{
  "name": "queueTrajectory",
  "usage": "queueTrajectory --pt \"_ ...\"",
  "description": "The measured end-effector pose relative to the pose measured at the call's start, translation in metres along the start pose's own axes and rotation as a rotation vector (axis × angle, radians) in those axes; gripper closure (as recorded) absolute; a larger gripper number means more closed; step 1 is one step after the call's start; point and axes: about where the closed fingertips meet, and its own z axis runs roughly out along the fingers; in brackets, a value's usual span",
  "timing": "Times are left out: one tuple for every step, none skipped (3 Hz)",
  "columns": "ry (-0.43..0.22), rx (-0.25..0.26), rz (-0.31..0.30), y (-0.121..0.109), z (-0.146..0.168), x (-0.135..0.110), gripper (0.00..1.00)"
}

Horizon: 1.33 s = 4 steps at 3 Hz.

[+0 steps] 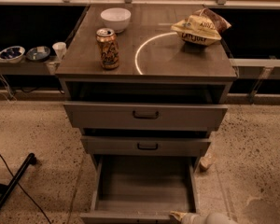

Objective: Close bottom drawer

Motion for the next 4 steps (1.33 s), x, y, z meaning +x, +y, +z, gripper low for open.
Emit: queueTrajectory --pt "0.004 0.022 0.012 -0.005 0.002 0.008 0.73" --pt "0.0 0.05 0.003 -0.022 0.005 0.013 0.96" --pt "-0.004 0.066 -0.009 -0.037 0.008 0.014 1.0" --pt "-0.009 0.072 -0.016 -0.045 0.01 0.014 1.0"
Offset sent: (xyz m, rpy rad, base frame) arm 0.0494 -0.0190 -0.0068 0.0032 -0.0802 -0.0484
